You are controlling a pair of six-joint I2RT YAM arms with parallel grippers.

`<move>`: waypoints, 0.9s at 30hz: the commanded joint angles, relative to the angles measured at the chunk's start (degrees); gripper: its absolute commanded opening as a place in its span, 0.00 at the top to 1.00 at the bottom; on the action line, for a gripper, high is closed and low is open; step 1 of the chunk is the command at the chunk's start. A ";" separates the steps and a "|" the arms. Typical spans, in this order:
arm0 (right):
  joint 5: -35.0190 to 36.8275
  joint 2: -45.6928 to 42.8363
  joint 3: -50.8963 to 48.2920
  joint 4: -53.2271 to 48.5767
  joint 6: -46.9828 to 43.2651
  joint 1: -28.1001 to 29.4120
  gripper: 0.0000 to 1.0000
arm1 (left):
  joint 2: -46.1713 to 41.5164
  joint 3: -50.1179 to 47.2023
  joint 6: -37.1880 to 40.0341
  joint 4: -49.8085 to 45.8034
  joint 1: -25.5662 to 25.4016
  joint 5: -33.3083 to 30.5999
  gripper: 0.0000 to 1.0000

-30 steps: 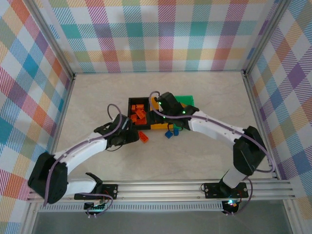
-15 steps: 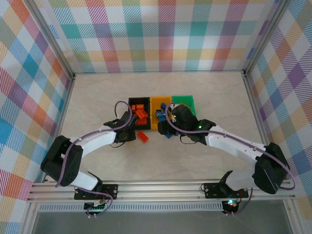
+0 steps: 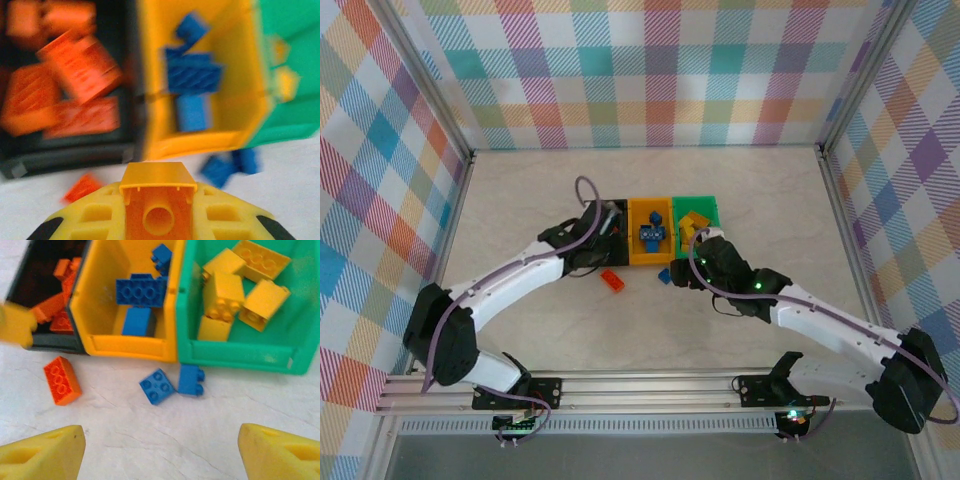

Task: Sort the legos into containers by color

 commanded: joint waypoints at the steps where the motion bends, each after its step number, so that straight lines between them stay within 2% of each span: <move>1: 3.09 -3.22 -1.81 -2.36 3.04 -0.20 0.20 | 8.01 7.65 -1.27 2.04 -1.26 4.96 0.86; 7: 4.08 -6.98 -4.00 -5.31 4.12 -0.21 0.19 | 22.63 25.41 -1.52 1.84 -2.49 8.32 0.86; 15: 4.07 -8.38 -5.16 -6.00 4.50 -0.18 0.19 | 38.30 47.27 0.17 -7.81 -4.17 7.14 0.85; 16: 4.06 -8.40 -5.21 -6.07 4.49 -0.20 0.19 | 39.39 48.68 0.19 -8.48 -4.26 7.04 0.82; 21: 3.99 -8.39 -5.37 -5.91 3.98 -0.18 0.18 | 41.19 51.51 -0.48 -8.60 -4.51 7.03 0.50; 27: 1.89 -5.51 -5.18 -2.95 2.13 -0.14 0.21 | 35.94 48.62 -0.75 -6.08 -4.56 6.84 0.30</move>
